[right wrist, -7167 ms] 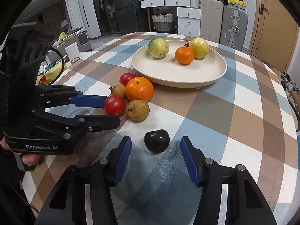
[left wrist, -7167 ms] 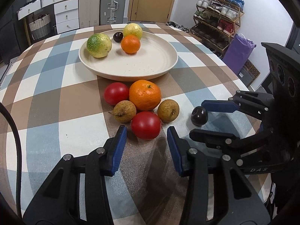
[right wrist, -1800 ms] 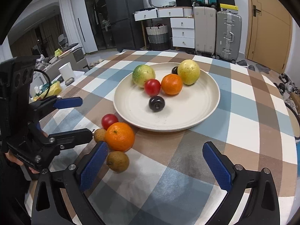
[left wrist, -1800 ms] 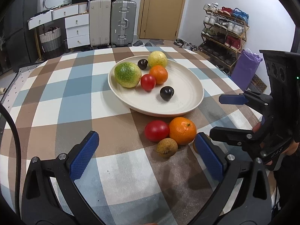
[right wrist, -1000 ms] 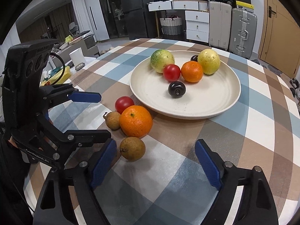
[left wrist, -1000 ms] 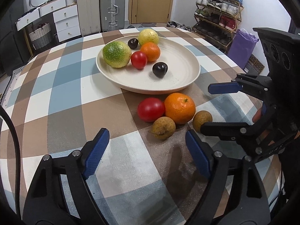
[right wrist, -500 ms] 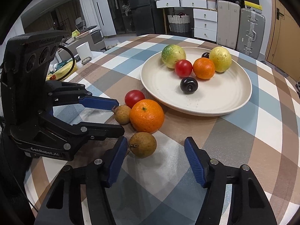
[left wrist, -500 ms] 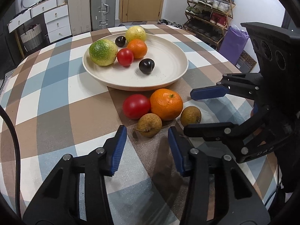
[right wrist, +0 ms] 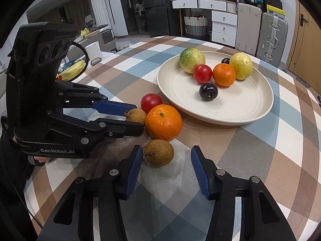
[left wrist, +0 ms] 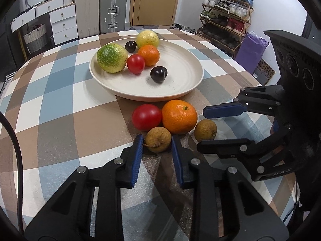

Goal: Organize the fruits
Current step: 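Grasp a round brown fruit with the left gripper while the right grasps a brown pear, then carry both brown fruits onto the cream plate and open both grippers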

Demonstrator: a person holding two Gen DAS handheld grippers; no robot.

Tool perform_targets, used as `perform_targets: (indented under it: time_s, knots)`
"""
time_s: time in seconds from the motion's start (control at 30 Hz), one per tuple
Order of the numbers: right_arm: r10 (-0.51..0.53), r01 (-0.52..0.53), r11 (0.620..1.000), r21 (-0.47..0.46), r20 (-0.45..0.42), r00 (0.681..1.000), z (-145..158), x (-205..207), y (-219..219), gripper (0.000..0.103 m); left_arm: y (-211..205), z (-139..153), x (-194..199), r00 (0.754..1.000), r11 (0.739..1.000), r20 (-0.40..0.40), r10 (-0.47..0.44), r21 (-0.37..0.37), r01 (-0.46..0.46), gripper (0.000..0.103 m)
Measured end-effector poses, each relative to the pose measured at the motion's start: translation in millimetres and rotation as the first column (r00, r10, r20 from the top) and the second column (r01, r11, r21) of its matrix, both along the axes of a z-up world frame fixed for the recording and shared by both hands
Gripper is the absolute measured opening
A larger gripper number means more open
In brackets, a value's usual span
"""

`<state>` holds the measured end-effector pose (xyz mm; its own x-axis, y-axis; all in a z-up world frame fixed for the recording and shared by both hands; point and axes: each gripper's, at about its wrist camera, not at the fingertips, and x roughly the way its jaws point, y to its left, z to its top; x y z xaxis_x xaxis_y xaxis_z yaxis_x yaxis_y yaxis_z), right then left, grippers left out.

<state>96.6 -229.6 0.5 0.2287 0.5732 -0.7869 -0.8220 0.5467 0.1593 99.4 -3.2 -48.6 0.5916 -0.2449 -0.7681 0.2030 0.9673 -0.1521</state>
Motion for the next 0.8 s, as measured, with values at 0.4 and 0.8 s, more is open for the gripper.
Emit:
perform_targets:
  time_s: [0.4, 0.8]
  knots:
    - [0.03, -0.03, 0.999, 0.01, 0.002, 1.0, 0.9, -3.4, 2.5, 0.034, 4.2, 9.3, -3.7, 0.999, 1.0, 0.043, 0.005, -0.023, -0.004, 0.024]
    - [0.042, -0.044, 0.997, 0.063, 0.036, 0.998, 12.2, -5.1, -3.9, 0.03, 11.1, 24.8, -12.2, 0.992, 0.998, 0.116, 0.041, -0.056, -0.034, 0.024]
